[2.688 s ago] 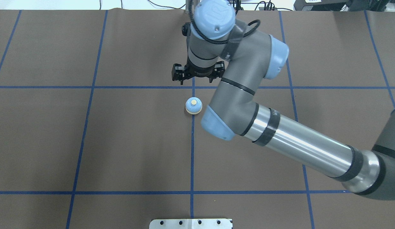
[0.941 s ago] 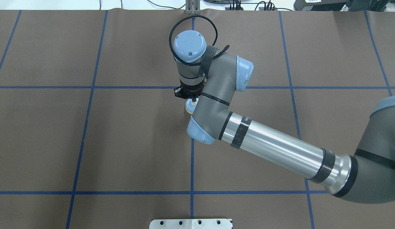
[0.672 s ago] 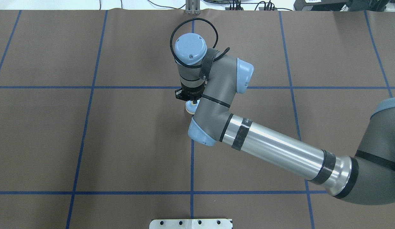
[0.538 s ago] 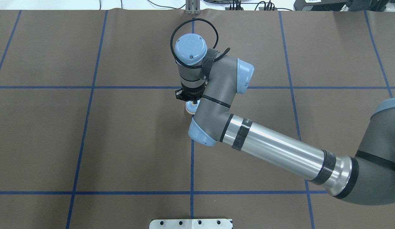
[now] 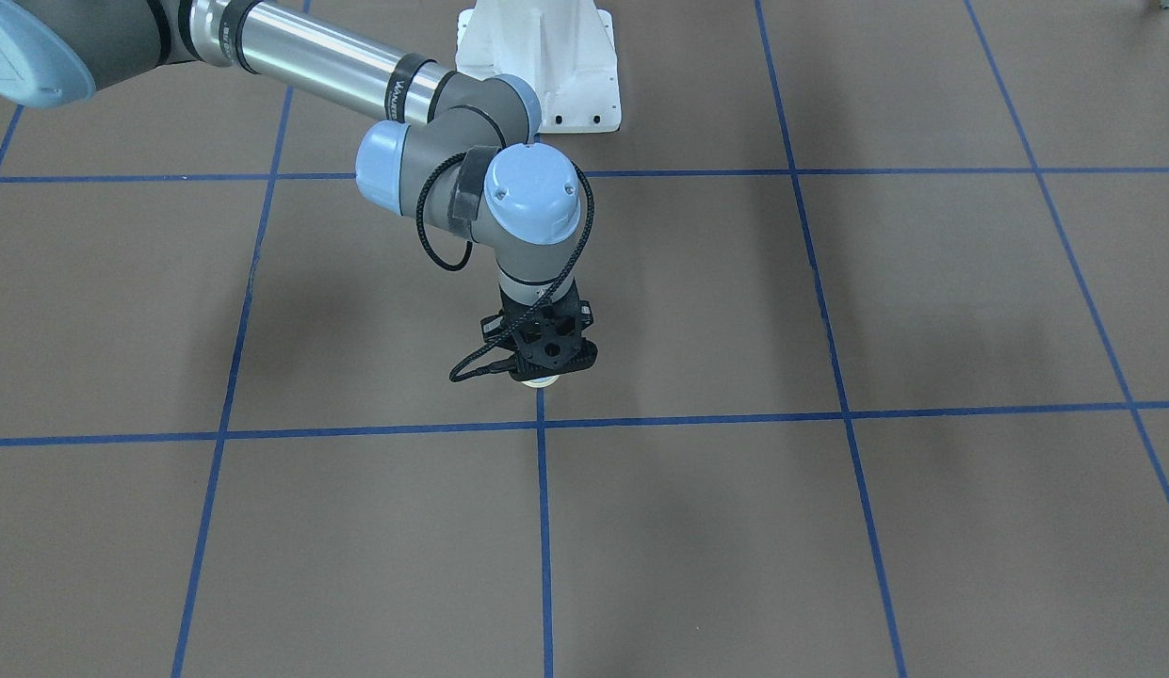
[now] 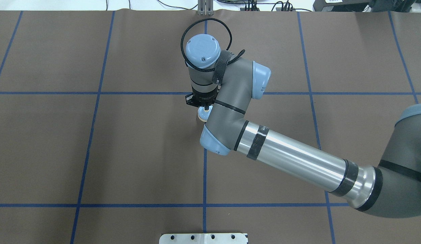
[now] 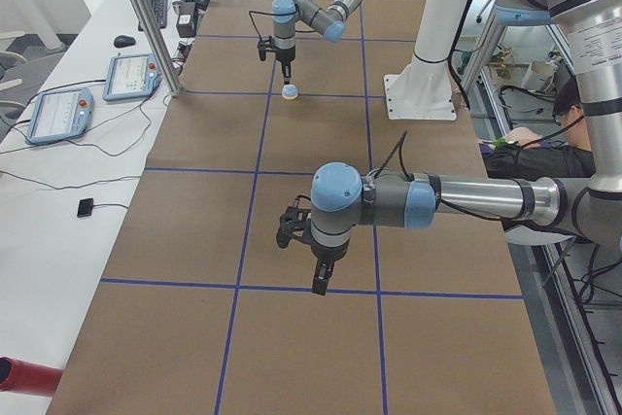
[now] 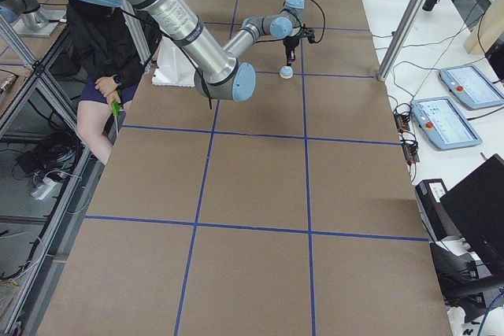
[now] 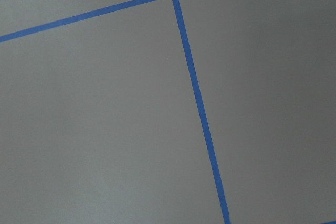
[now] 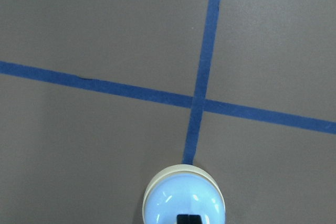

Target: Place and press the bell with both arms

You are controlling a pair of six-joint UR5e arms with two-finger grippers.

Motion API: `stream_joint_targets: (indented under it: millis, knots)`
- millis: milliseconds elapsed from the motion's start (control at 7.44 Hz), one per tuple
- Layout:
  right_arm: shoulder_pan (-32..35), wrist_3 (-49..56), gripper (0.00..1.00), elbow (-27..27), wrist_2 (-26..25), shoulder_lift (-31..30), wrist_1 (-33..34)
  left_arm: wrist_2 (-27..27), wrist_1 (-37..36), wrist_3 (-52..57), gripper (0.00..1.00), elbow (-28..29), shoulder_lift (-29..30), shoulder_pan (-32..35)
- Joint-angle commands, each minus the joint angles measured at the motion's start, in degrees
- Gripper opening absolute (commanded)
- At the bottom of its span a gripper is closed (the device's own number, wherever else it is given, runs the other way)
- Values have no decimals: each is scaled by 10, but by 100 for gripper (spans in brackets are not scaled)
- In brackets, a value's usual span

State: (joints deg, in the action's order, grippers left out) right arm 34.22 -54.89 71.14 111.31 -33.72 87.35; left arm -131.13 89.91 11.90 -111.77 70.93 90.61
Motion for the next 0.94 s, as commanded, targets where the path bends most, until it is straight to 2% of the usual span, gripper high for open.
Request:
stream_joint_targets:
  millis: [0, 134, 269, 538, 806]
  knots:
    - [16, -1, 100, 31, 9, -12, 0, 0, 0, -1, 100, 1, 0, 0]
    - [29, 0, 100, 36, 12, -20, 1, -4, 0, -10, 100, 5, 0, 0]
    - [46, 9, 100, 50, 28, -36, 1, -36, -1, -40, 100, 7, 0, 1]
    - [91, 27, 100, 94, 45, -81, 5, -54, -1, -67, 100, -5, 1, 0]
    - [164, 130, 100, 144, 85, -159, 5, -54, -3, -62, 100, -24, -2, 10]
